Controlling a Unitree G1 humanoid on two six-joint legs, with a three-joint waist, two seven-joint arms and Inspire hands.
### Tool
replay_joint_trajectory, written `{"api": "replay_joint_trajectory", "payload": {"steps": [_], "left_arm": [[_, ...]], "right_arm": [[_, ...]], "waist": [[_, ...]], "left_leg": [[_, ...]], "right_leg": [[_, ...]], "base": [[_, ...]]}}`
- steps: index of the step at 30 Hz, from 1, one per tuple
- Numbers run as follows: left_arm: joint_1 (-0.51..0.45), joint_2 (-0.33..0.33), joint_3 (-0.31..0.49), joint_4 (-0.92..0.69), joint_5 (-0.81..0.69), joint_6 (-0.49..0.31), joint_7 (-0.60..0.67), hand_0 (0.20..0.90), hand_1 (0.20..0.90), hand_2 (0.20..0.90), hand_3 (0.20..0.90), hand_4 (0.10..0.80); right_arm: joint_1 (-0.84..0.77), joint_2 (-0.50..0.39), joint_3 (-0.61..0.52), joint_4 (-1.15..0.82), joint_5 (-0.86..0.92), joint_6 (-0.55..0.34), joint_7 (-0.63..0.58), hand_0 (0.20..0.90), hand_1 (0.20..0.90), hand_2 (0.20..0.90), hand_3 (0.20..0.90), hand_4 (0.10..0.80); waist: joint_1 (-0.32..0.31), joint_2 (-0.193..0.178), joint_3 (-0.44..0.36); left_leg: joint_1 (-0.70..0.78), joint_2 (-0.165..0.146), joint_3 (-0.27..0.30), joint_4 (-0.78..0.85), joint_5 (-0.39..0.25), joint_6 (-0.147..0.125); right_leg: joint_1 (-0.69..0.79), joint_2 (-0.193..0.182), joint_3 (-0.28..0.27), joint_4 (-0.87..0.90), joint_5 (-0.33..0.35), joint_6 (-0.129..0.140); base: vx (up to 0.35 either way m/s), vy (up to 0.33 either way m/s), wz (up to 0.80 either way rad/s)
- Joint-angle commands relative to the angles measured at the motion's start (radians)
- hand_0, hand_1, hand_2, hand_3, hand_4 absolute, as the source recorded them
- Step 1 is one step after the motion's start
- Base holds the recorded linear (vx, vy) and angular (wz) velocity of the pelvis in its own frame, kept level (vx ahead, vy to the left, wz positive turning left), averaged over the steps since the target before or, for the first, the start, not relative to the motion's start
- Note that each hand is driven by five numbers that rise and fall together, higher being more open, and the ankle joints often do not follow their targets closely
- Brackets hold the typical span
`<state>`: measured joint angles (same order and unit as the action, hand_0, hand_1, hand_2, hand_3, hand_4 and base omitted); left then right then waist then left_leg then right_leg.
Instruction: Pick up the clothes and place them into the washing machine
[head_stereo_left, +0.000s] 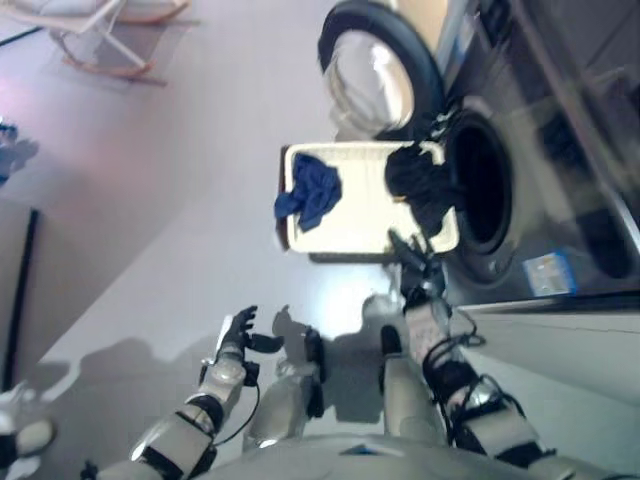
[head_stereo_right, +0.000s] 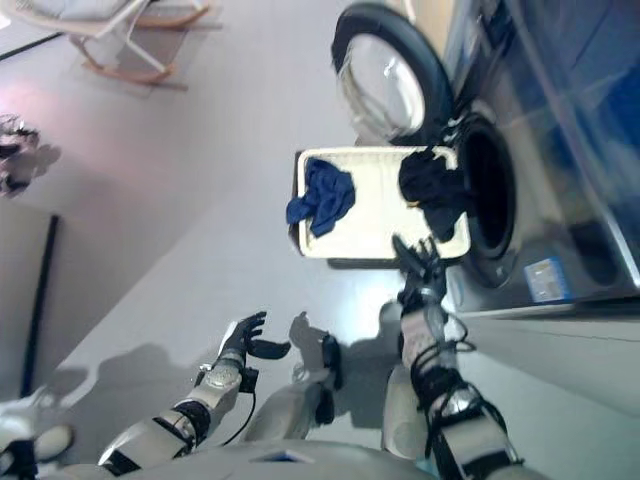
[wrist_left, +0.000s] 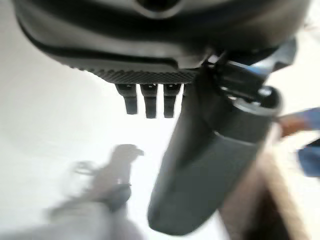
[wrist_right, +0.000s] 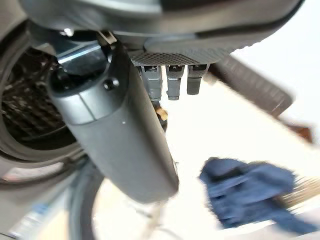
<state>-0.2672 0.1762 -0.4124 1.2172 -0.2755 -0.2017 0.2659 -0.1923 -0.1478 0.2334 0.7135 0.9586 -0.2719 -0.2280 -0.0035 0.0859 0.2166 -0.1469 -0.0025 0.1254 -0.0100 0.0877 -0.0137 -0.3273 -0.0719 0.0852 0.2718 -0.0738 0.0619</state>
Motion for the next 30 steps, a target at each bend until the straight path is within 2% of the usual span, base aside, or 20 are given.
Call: {"api": "replay_joint_trajectory", "payload": {"steps": [1,2,4,5,10,13,15,16,17,19,20,21,22,23,24,25,27,28,29,30], "left_arm": [[0.05,0.041,0.07,0.084,0.043,-0.009,0.018,0.9,0.9,0.9,0.9,0.8],[0.218,0.012,0.006,-0.119,0.139,-0.049,0.071,0.9,0.9,0.9,0.9,0.8],[0.292,0.021,0.083,-0.03,0.133,-0.041,0.007,0.9,0.9,0.9,0.9,0.8],[0.307,-0.005,0.034,-0.004,0.175,-0.041,0.018,0.9,0.9,0.9,0.9,0.8],[0.279,-0.032,0.031,0.048,0.196,-0.02,-0.001,0.9,0.9,0.9,0.9,0.8],[0.271,-0.031,0.042,0.045,0.182,-0.023,0.008,0.9,0.9,0.9,0.9,0.8],[0.273,-0.021,0.05,0.029,0.164,-0.027,0.019,0.9,0.9,0.9,0.9,0.8],[0.273,-0.021,0.051,0.028,0.164,-0.027,0.019,0.9,0.9,0.9,0.9,0.8],[0.27,-0.011,0.041,0.004,0.146,-0.037,0.025,0.9,0.9,0.9,0.9,0.8],[0.294,-0.003,0.054,0.009,0.143,-0.035,0.032,0.9,0.9,0.9,0.9,0.8],[0.312,-0.003,0.057,0.007,0.144,-0.034,0.037,0.9,0.9,0.9,0.9,0.8],[0.312,-0.002,0.057,0.007,0.144,-0.033,0.037,0.9,0.9,0.9,0.9,0.8],[0.333,0.003,0.051,-0.013,0.154,-0.034,0.041,0.9,0.9,0.9,0.9,0.8],[0.334,0.013,0.056,-0.026,0.155,-0.033,0.045,0.9,0.9,0.9,0.9,0.8],[0.335,0.014,0.056,-0.026,0.155,-0.032,0.045,0.9,0.9,0.9,0.9,0.8],[0.336,0.023,0.074,-0.035,0.153,-0.027,0.06,0.9,0.9,0.9,0.9,0.8],[0.33,0.025,0.085,-0.035,0.148,-0.025,0.069,0.9,0.9,0.9,0.9,0.8],[0.312,0.048,0.092,-0.044,0.152,-0.029,0.081,0.9,0.9,0.9,0.9,0.8],[0.297,0.062,0.091,-0.06,0.157,-0.029,0.086,0.9,0.9,0.9,0.9,0.8],[0.297,0.063,0.091,-0.06,0.157,-0.029,0.086,0.9,0.9,0.9,0.9,0.8]], "right_arm": [[0.125,-0.047,0.022,-0.227,-0.149,0.02,0.111,0.9,0.9,0.9,0.9,0.8],[0.189,-0.066,0.0,-0.256,-0.17,0.008,0.11,0.9,0.9,0.9,0.9,0.8],[0.24,-0.079,-0.016,-0.255,-0.207,0.012,0.141,0.9,0.9,0.9,0.9,0.8],[0.273,-0.07,-0.022,-0.298,-0.219,0.002,0.125,0.9,0.9,0.9,0.9,0.8],[0.318,-0.067,-0.005,-0.282,-0.253,0.035,0.146,0.9,0.9,0.9,0.9,0.8],[0.317,-0.079,0.017,-0.288,-0.258,0.038,0.145,0.9,0.9,0.9,0.9,0.8],[0.303,-0.083,0.03,-0.29,-0.253,0.035,0.135,0.9,0.9,0.9,0.9,0.8],[0.303,-0.083,0.03,-0.29,-0.253,0.035,0.135,0.9,0.9,0.9,0.9,0.8],[0.289,-0.084,0.018,-0.302,-0.22,0.024,0.122,0.9,0.9,0.9,0.9,0.8],[0.27,-0.078,0.024,-0.303,-0.209,0.019,0.112,0.9,0.9,0.9,0.9,0.8],[0.264,-0.075,0.023,-0.302,-0.207,0.017,0.107,0.9,0.9,0.9,0.9,0.8],[0.265,-0.075,0.024,-0.302,-0.207,0.017,0.106,0.9,0.9,0.9,0.9,0.8],[0.254,-0.081,0.022,-0.31,-0.203,0.01,0.092,0.9,0.9,0.9,0.9,0.8],[0.255,-0.086,0.018,-0.32,-0.198,0.006,0.084,0.9,0.9,0.9,0.9,0.8],[0.255,-0.086,0.018,-0.321,-0.198,0.006,0.084,0.9,0.9,0.9,0.9,0.8],[0.251,-0.083,0.002,-0.316,-0.198,-0.001,0.057,0.9,0.9,0.9,0.9,0.8],[0.238,-0.074,0.003,-0.299,-0.206,0.004,0.057,0.9,0.9,0.9,0.9,0.8],[0.251,-0.052,-0.009,-0.299,-0.211,0.0,0.053,0.9,0.9,0.9,0.9,0.8],[0.245,-0.048,-0.017,-0.298,-0.204,-0.002,0.052,0.9,0.9,0.9,0.9,0.8],[0.245,-0.047,-0.018,-0.298,-0.204,-0.002,0.052,0.9,0.9,0.9,0.9,0.8]], "waist": [[-0.01,-0.006,-0.152],[0.016,-0.017,-0.166],[0.031,-0.034,-0.169],[0.028,-0.046,-0.171],[0.019,-0.072,-0.203],[0.024,-0.086,-0.193],[0.036,-0.096,-0.175],[0.035,-0.096,-0.176],[0.055,-0.114,-0.138],[0.065,-0.118,-0.145],[0.073,-0.115,-0.147],[0.073,-0.117,-0.146],[0.084,-0.101,-0.144],[0.095,-0.102,-0.138],[0.095,-0.105,-0.135],[0.105,-0.103,-0.14],[0.116,-0.097,-0.149],[0.116,-0.111,-0.175],[0.119,-0.123,-0.175],[0.119,-0.124,-0.175]], "left_leg": [[-0.018,-0.025,-0.016,0.011,-0.028,-0.018],[-0.011,-0.026,-0.033,0.008,-0.026,-0.017],[0.025,-0.02,-0.054,0.005,-0.017,-0.021],[0.04,-0.017,-0.057,0.005,-0.019,-0.02],[0.088,-0.011,-0.066,0.042,-0.052,-0.017],[0.089,-0.02,-0.081,0.136,-0.067,-0.009],[0.037,-0.021,-0.098,0.213,-0.021,-0.006],[0.033,-0.021,-0.099,0.216,-0.022,-0.007],[-0.081,-0.047,-0.15,0.3,0.02,-0.021],[-0.095,-0.018,-0.198,0.219,-0.002,-0.016],[-0.105,0.008,-0.219,0.166,0.016,-0.018],[-0.101,0.007,-0.218,0.163,0.017,-0.018],[-0.146,0.063,-0.205,0.051,0.064,-0.033],[-0.164,0.084,-0.192,0.015,0.076,-0.044],[-0.159,0.082,-0.19,0.012,0.077,-0.043],[-0.175,0.114,-0.153,-0.009,0.09,-0.053],[-0.147,0.117,-0.164,-0.006,0.085,-0.049],[-0.126,0.112,-0.152,0.0,0.108,-0.05],[-0.135,0.105,-0.14,0.038,0.085,-0.042],[-0.137,0.105,-0.14,0.04,0.083,-0.042]], "right_leg": [[0.103,-0.004,-0.026,-0.151,0.079,0.034],[0.13,-0.01,-0.046,-0.17,0.082,0.035],[0.175,-0.004,-0.071,-0.181,0.078,0.033],[0.192,0.002,-0.078,-0.177,0.071,0.031],[0.268,0.013,-0.079,-0.189,0.053,0.022],[0.295,0.03,-0.061,-0.18,0.041,0.0],[0.286,0.034,-0.05,-0.162,0.038,-0.014],[0.284,0.034,-0.051,-0.16,0.038,-0.014],[0.264,0.023,-0.052,-0.134,0.032,-0.02],[0.258,0.025,-0.027,-0.125,0.013,-0.005],[0.262,0.025,-0.012,-0.123,0.006,0.002],[0.264,0.023,-0.012,-0.123,0.004,0.002],[0.282,0.02,-0.007,-0.123,-0.024,0.01],[0.303,0.011,-0.009,-0.124,-0.041,0.013],[0.307,0.009,-0.008,-0.124,-0.043,0.013],[0.353,-0.007,-0.012,-0.123,-0.075,0.022],[0.377,-0.017,-0.001,-0.118,-0.087,0.034],[0.394,-0.043,-0.014,-0.094,-0.081,0.054],[0.39,-0.06,-0.02,-0.074,-0.064,0.066],[0.389,-0.061,-0.02,-0.074,-0.064,0.066]], "base": [[0.08,-0.117,-0.1],[0.039,-0.144,-0.1],[0.021,-0.148,0.14],[0.06,-0.127,0.5],[0.103,-0.107,0.19],[0.029,-0.089,-0.11],[-0.043,-0.066,-0.14],[-0.149,-0.04,-0.24],[-0.069,-0.01,-0.2],[0.086,0.048,0.09],[0.136,0.079,0.12],[0.2,0.183,-0.17],[0.206,0.183,-0.27],[0.207,0.184,-0.28],[0.29,0.206,-0.34],[0.355,0.276,-0.35],[0.366,0.301,0.02],[0.328,0.315,0.04],[0.333,0.317,-0.29],[0.265,0.288,-0.36]]}}
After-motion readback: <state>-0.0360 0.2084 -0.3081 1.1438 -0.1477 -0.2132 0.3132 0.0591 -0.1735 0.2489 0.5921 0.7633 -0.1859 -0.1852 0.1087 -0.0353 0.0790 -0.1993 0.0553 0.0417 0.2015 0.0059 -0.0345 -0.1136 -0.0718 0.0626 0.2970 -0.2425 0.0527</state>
